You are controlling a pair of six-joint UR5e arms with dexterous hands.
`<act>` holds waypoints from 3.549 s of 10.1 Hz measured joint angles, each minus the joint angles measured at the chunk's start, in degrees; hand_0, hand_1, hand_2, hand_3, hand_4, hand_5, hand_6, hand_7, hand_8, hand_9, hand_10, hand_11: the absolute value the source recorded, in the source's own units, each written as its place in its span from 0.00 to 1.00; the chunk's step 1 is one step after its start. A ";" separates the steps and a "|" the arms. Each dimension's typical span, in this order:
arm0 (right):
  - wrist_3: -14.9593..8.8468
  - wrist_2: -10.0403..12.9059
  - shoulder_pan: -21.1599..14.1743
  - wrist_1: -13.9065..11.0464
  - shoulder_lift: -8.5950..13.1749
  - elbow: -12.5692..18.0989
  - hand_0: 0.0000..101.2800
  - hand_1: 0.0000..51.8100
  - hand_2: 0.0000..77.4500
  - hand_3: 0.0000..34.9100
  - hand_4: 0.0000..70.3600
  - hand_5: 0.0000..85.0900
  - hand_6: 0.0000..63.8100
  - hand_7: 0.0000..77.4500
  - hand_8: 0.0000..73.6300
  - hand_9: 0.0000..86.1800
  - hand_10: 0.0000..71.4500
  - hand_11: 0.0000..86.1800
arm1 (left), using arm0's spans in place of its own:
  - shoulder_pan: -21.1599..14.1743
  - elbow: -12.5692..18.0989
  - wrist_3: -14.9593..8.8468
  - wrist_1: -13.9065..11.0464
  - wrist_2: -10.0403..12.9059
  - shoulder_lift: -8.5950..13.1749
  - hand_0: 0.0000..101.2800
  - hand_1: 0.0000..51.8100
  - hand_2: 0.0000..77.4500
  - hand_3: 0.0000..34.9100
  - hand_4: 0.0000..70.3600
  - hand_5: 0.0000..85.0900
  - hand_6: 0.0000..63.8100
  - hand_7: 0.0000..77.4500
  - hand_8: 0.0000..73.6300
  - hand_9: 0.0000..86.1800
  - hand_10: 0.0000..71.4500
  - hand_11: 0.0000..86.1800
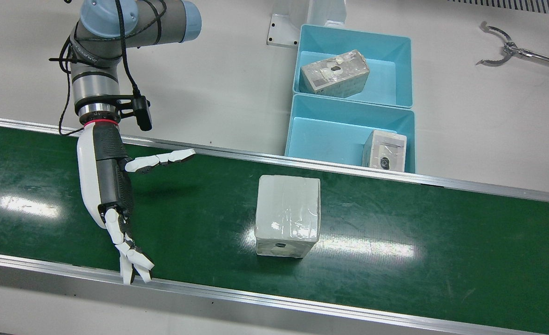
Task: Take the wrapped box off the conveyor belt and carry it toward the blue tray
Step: 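Hold the right hand open beside the belt as a wrapped box approaches, then close the right hand fingers around the plastic-wrapped white box, then lift the wrapped box off the belt and carry it over the blue tray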
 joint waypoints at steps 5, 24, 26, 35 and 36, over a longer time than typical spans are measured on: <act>0.15 0.12 -0.32 0.66 0.08 -0.11 0.45 0.14 0.07 0.21 0.01 0.26 0.05 0.04 0.04 0.02 0.00 0.02 | 0.00 0.00 0.00 0.00 0.00 0.00 0.00 0.00 0.01 0.00 0.00 0.01 0.00 0.00 0.01 0.00 0.00 0.01; -4.10 3.08 0.06 2.98 -0.58 6.76 0.45 0.03 0.46 0.00 0.13 0.82 0.66 0.54 0.73 0.65 0.60 0.72 | 0.00 0.00 0.00 0.00 0.00 0.00 0.00 0.00 0.01 0.00 0.00 0.01 0.00 0.01 0.01 0.00 0.01 0.01; -9.23 3.15 -0.92 2.94 -0.72 12.49 0.45 0.03 0.46 0.00 0.13 0.81 0.66 0.58 0.70 0.73 0.57 0.65 | 0.00 0.00 0.00 0.00 0.00 0.00 0.00 0.00 0.01 0.00 0.00 0.01 0.00 0.01 0.01 0.00 0.01 0.01; -15.88 9.22 -15.92 4.50 2.15 15.84 0.45 0.03 0.46 0.00 0.13 0.82 0.66 0.62 0.70 0.71 0.61 0.72 | 0.00 0.00 0.00 0.00 0.00 0.00 0.00 0.00 0.01 0.00 0.00 0.01 0.00 0.00 0.01 0.00 0.01 0.01; -16.11 9.68 -16.90 6.66 2.24 14.99 0.45 0.03 0.46 0.00 0.13 0.82 0.66 0.62 0.69 0.70 0.63 0.74 | 0.00 0.00 0.00 0.00 0.00 0.00 0.00 0.00 0.01 0.00 0.00 0.01 0.00 0.00 0.01 0.00 0.01 0.01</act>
